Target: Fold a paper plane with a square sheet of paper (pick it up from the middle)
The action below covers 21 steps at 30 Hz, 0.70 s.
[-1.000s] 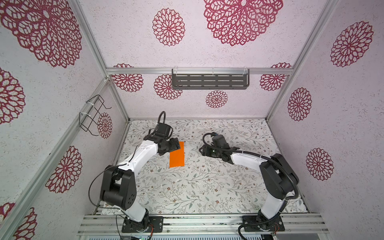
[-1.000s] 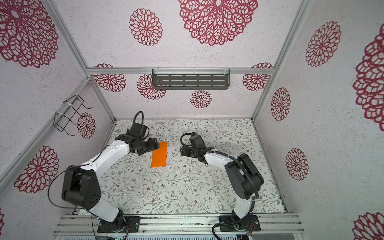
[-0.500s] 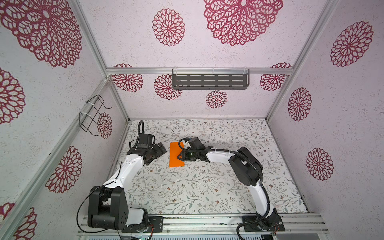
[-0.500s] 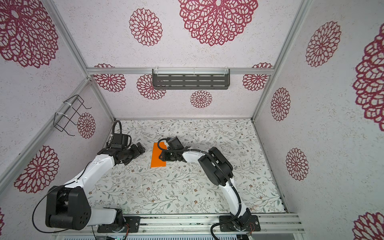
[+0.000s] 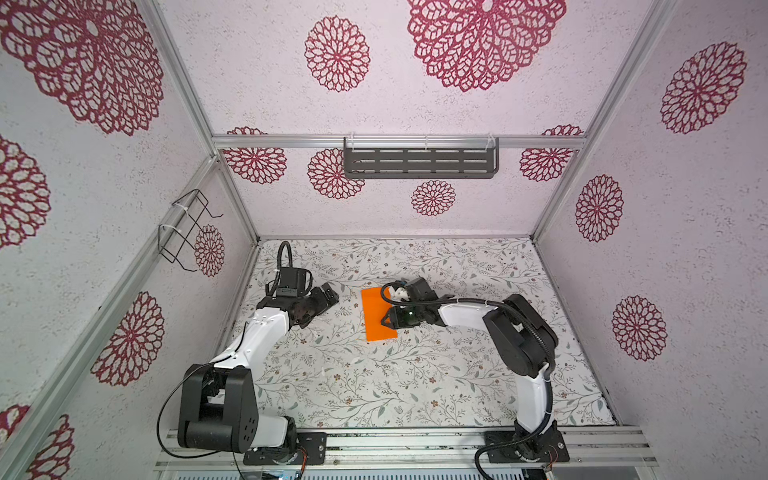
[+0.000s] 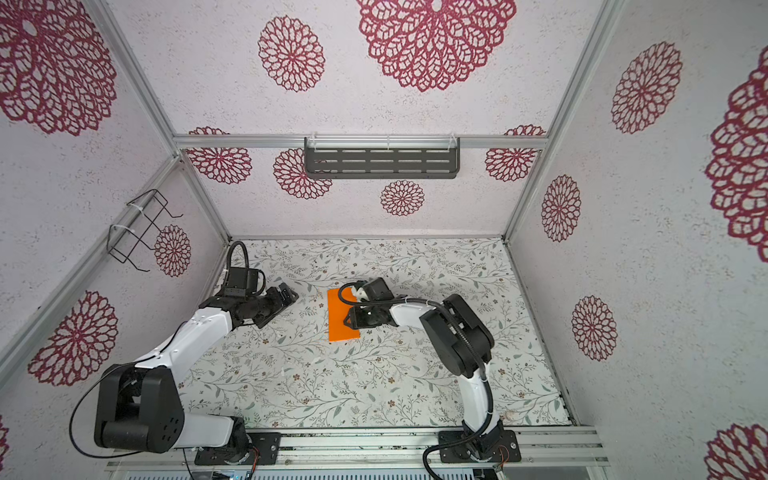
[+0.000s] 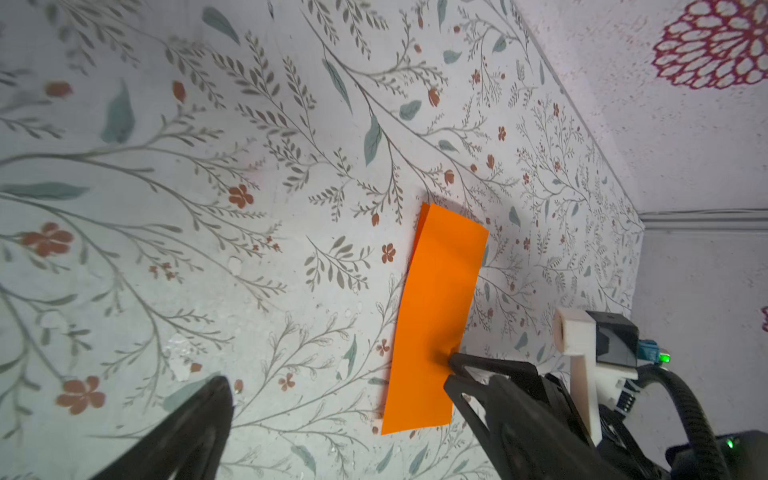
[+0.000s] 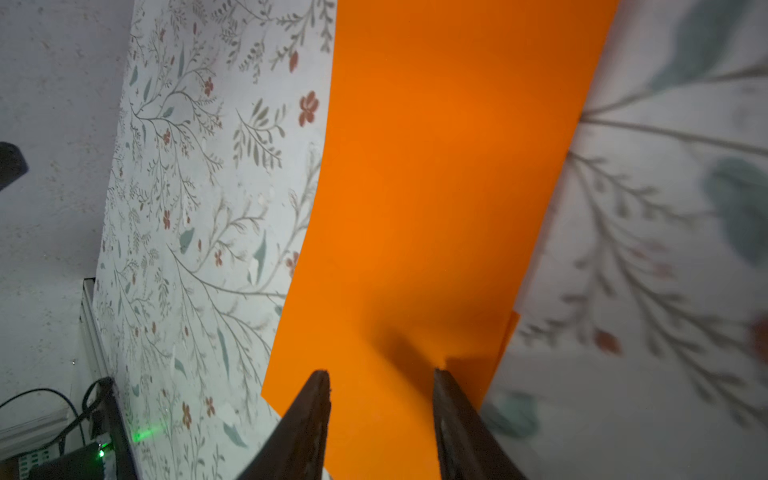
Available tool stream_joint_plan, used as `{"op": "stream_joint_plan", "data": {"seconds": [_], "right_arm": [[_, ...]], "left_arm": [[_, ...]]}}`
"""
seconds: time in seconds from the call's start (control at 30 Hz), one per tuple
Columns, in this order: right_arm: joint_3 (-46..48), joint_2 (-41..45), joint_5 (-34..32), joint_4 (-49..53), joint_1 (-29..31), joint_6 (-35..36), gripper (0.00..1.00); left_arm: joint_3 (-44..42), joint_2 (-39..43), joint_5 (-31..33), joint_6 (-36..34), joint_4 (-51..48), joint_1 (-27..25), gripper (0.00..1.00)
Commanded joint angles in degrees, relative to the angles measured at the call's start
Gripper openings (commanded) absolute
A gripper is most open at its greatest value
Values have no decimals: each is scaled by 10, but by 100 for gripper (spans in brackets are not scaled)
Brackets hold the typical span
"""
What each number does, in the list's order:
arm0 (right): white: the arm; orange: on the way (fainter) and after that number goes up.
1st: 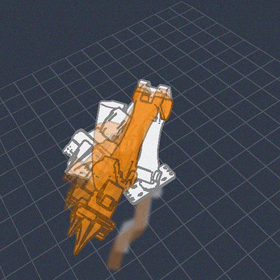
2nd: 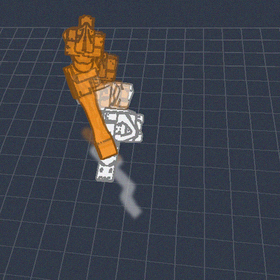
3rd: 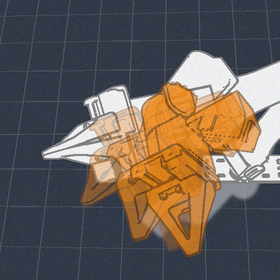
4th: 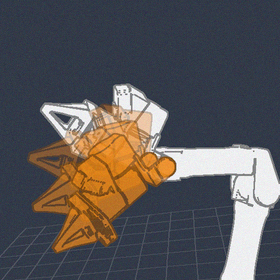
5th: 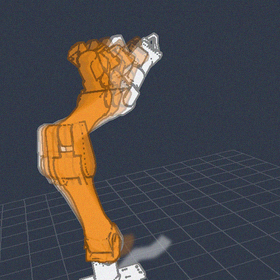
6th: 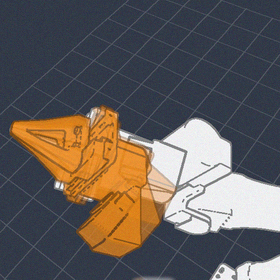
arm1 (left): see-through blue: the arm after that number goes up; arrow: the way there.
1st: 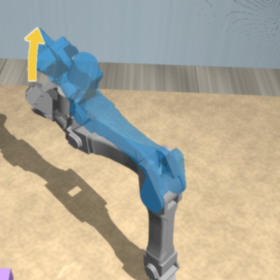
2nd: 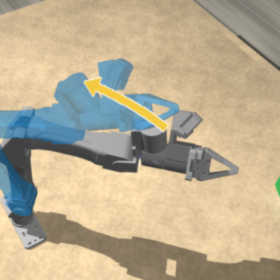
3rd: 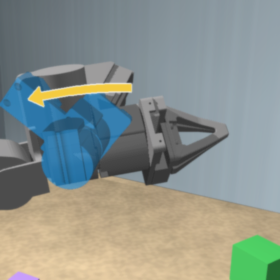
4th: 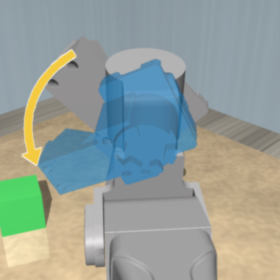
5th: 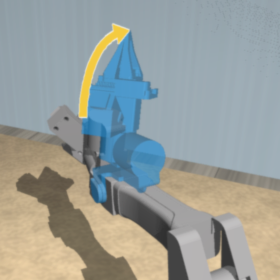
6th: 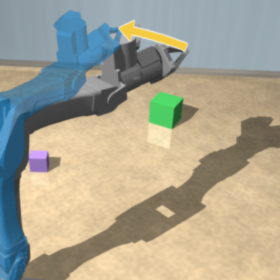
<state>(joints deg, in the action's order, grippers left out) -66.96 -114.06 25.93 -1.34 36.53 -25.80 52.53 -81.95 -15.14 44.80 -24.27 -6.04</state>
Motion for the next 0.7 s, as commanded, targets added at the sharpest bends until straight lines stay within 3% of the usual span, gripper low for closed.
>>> {"op": "stream_joint_plan", "data": {"seconds": [0.0, 0.13, 0.23, 0.67], "right_arm": [[49, 4, 33, 37, -27, 33, 45], [64, 1, 62, 0, -40, 5, 45], [72, -4, 78, -20, -47, -12, 45], [80, -13, 85, -30, -57, -21, 44]], "left_arm": [[-17, -24, -73, 29, 45, -29, 98], [-39, -56, -126, 67, 95, -78, 99], [-51, -86, -146, 98, 126, -110, 93], [-40, -184, -173, 128, 173, -147, 53]]}}
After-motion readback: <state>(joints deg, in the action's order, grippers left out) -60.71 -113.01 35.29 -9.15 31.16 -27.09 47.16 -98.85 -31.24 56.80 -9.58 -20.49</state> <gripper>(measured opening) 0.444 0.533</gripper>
